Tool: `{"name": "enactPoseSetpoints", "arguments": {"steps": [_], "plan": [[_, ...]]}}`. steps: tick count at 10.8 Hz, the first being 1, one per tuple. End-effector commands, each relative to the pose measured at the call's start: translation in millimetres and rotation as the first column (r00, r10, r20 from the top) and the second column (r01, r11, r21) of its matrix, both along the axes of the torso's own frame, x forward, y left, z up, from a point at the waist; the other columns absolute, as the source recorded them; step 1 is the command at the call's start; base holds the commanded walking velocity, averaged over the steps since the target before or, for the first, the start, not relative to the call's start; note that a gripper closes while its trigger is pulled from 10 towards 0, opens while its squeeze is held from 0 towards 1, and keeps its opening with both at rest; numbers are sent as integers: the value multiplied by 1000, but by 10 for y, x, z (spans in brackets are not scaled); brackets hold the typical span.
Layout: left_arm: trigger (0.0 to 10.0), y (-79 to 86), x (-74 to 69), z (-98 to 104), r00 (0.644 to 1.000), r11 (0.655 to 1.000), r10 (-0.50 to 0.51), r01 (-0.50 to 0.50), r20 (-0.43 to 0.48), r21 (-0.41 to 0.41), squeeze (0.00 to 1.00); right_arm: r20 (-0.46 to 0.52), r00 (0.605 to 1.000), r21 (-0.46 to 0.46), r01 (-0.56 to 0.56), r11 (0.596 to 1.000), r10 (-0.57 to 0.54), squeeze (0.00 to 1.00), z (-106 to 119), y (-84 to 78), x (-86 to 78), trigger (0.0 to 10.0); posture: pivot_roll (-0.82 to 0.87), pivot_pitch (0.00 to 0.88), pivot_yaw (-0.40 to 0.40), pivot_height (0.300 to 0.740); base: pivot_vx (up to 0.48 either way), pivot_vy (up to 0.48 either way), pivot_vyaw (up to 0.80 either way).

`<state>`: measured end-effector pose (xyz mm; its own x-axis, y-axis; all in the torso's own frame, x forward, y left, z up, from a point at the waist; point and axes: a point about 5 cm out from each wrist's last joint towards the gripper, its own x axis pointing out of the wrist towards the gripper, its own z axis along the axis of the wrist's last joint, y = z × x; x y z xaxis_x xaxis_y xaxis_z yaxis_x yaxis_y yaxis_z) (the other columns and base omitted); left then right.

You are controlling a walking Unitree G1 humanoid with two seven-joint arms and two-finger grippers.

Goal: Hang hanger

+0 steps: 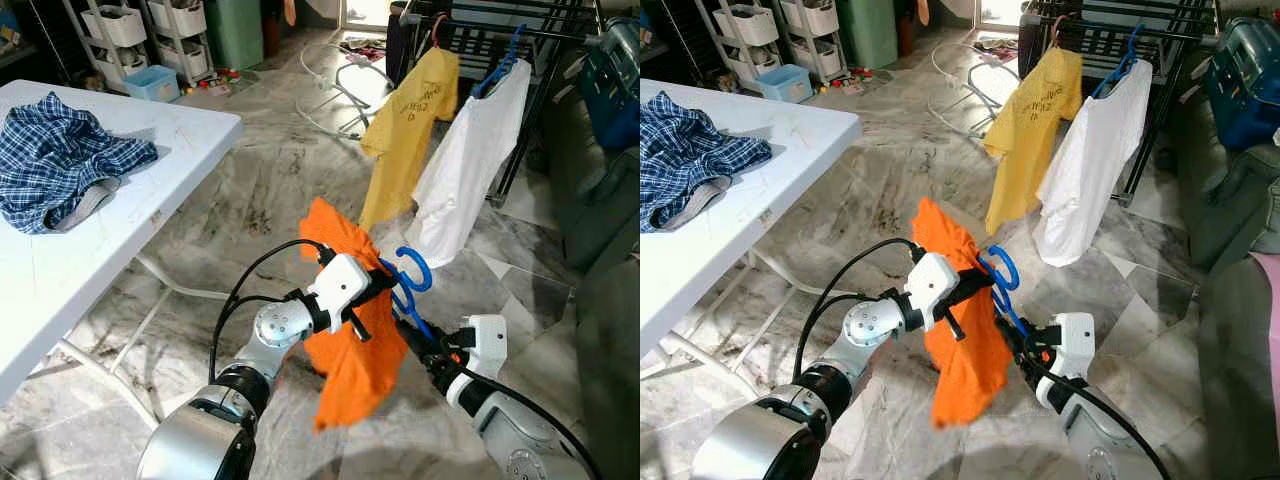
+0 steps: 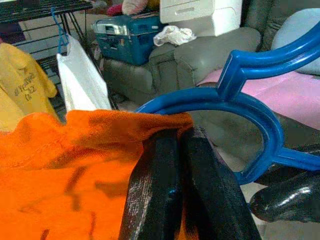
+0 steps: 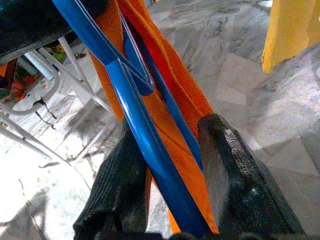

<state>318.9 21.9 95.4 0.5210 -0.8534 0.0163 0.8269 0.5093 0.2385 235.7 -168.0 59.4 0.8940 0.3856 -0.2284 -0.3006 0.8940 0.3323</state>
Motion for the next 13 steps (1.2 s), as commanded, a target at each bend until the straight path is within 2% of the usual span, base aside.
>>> {"name": "enactPoseSetpoints", "arguments": {"steps": [1,2,3,4,6,7,9,10,12,13], "plan": [[0,-25,107,262,995,997,23,-16,95,-72,0,-75,997,-46,-6,999,2,0,-153,-51,-73,0,-68,27,-12,740,0,0,0],[0,-39,102,249,996,997,31,-25,85,-77,0,-66,998,-60,7,998,-11,0,-180,-77,-77,0,-67,25,-11,740,0,0,0],[8000,-11,100,142,995,994,97,-95,35,-55,651,-35,999,-54,32,998,-34,0,-172,-80,-68,0,-68,22,-11,740,0,0,0],[10000,57,107,23,982,981,188,-189,-29,-40,1000,-12,997,-53,70,996,-70,0,-169,-86,-50,0,-68,19,-12,740,0,0,0],[10000,191,101,-129,948,952,303,-307,-99,-20,1000,5,993,-57,114,992,-114,0,-191,-104,-9,0,-62,14,-20,740,0,0,0],[10000,213,89,-164,943,948,314,-318,-115,-17,1000,7,993,-64,116,991,-116,0,-203,-103,4,0,-59,13,-23,740,0,0,0],[10000,98,-17,-143,984,985,161,-165,-72,-44,1000,18,992,-78,129,989,-128,0,-210,-136,74,0,-42,8,-34,740,0,0,0],[10000,90,-33,-141,989,989,140,-142,-57,-39,1000,33,991,-78,133,988,-131,0,-198,-147,96,0,-39,8,-36,740,0,0,0],[10000,270,-52,-247,990,989,139,-137,-36,58,1000,60,991,-72,120,990,-116,0,-189,-219,115,0,-32,2,-35,740,0,0,0],[10000,424,16,-283,968,967,245,-239,-60,87,1000,75,992,-74,106,992,-100,0,-178,-250,85,0,-28,2,-36,740,0,0,0]]}}
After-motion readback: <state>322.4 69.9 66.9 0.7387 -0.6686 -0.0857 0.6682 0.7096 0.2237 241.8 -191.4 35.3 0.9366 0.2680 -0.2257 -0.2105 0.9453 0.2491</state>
